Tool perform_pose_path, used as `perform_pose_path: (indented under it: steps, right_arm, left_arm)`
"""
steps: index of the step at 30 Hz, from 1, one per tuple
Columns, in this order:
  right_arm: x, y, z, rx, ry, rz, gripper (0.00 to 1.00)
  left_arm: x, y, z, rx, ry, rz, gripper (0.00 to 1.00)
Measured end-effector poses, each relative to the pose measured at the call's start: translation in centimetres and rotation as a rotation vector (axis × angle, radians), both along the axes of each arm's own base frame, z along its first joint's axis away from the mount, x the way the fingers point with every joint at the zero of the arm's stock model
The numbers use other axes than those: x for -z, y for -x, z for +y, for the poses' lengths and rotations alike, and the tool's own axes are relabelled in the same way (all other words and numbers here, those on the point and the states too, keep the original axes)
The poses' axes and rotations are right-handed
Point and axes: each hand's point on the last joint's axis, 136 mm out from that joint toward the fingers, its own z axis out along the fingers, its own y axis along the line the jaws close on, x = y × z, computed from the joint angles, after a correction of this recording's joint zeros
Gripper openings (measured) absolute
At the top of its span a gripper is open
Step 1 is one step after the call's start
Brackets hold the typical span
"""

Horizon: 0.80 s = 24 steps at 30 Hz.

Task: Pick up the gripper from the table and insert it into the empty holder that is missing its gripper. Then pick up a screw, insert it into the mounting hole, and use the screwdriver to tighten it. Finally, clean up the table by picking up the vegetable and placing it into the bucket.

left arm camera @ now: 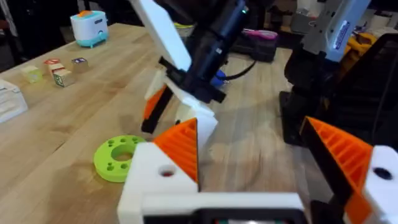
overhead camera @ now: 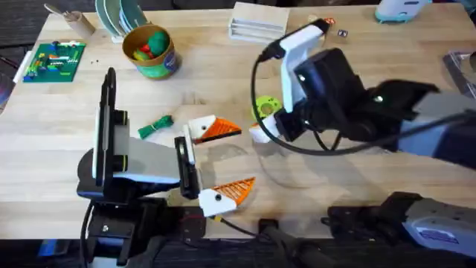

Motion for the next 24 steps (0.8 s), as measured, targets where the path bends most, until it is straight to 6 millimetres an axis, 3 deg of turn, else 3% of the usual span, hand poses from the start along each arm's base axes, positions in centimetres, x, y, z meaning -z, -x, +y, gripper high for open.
perform_pose_path:
  steps: [12,15,20,24]
  right_arm:
    - [1.6,-1.3,2.3,-0.109,0.155,0.014,0.934]
    - [1.9,-1.4,2.4,-0.117,0.182,-0.001,0.855]
    - [2.1,-2.0,2.2,-0.114,0.211,-0.024,0.621]
    - [2.0,-2.2,2.3,-0.112,0.209,-0.033,0.533]
  left_arm:
    - [0.0,0.0,0.0,0.000,0.000,0.001,0.993]
    - [0.0,0.0,0.0,0.000,0.000,0.000,0.993]
    - [0.0,0.0,0.0,0.000,0.000,0.000,0.993]
    - [0.0,0.0,0.0,0.000,0.000,0.000,0.993]
